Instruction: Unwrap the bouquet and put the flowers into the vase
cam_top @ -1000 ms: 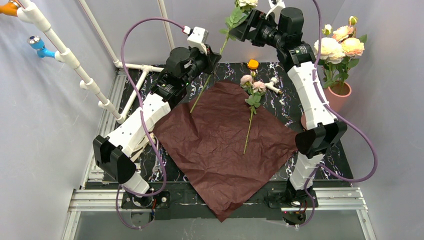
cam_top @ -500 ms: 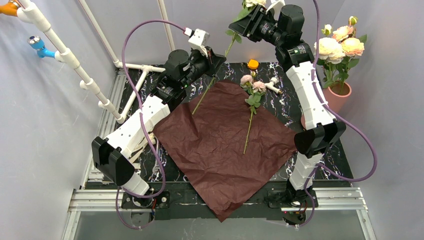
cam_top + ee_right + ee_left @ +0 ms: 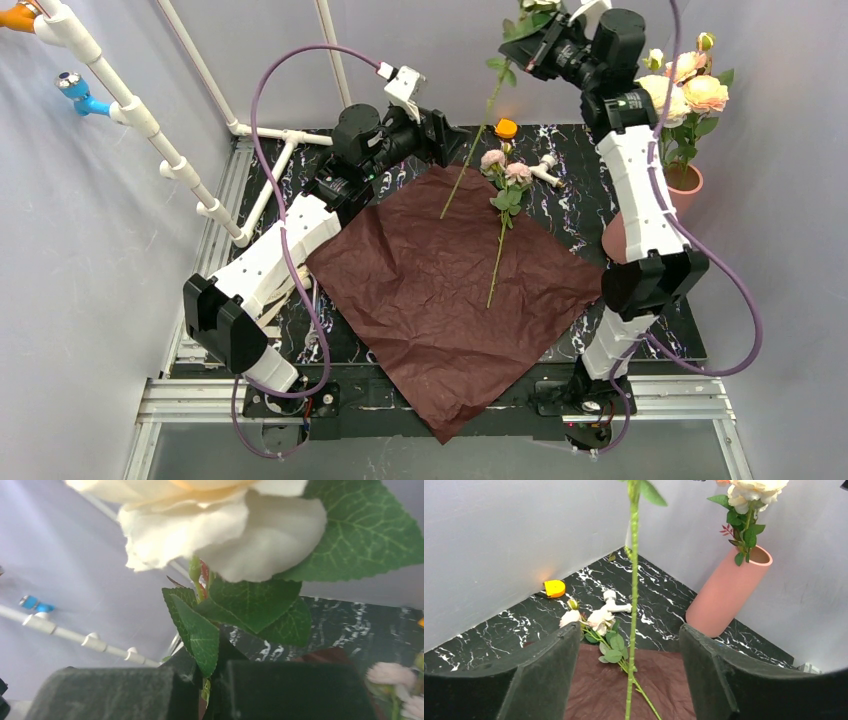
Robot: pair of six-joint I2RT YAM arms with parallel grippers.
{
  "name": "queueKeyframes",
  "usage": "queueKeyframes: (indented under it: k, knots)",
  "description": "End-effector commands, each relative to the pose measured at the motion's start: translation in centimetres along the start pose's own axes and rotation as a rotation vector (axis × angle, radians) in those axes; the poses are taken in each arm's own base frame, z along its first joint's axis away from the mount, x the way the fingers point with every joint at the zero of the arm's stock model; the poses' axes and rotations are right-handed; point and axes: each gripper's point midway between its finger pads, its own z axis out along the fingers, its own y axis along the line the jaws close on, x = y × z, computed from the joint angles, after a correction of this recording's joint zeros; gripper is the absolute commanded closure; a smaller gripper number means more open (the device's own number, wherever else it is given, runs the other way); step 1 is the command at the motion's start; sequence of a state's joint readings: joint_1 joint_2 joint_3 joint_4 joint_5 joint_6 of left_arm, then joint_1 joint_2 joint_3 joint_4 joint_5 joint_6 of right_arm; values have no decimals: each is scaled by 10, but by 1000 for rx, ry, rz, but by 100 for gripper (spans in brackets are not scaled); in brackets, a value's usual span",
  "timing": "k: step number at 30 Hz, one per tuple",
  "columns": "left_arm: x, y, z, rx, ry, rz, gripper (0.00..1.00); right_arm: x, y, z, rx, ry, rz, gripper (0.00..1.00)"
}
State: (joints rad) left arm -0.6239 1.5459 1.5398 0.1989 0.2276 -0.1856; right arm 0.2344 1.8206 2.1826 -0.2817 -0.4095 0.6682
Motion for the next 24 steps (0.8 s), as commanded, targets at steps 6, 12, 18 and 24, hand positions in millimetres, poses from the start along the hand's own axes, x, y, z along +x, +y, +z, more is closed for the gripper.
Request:
queueKeyframes:
  k: [6, 12, 18, 24]
  knots:
    - [12, -6, -15, 16, 87, -5, 10, -58, 77, -95, -69, -188, -347, 99]
    - [49, 7, -22, -44, 218, -20, 2, -71, 114, -162, -24, -240, -587, 99]
    - [118, 27, -27, -125, 487, -56, 2, -94, 87, -293, 358, -396, -735, 99]
    - [129, 27, -20, -98, 492, -42, 2, -155, 77, -369, 734, -616, -782, 99]
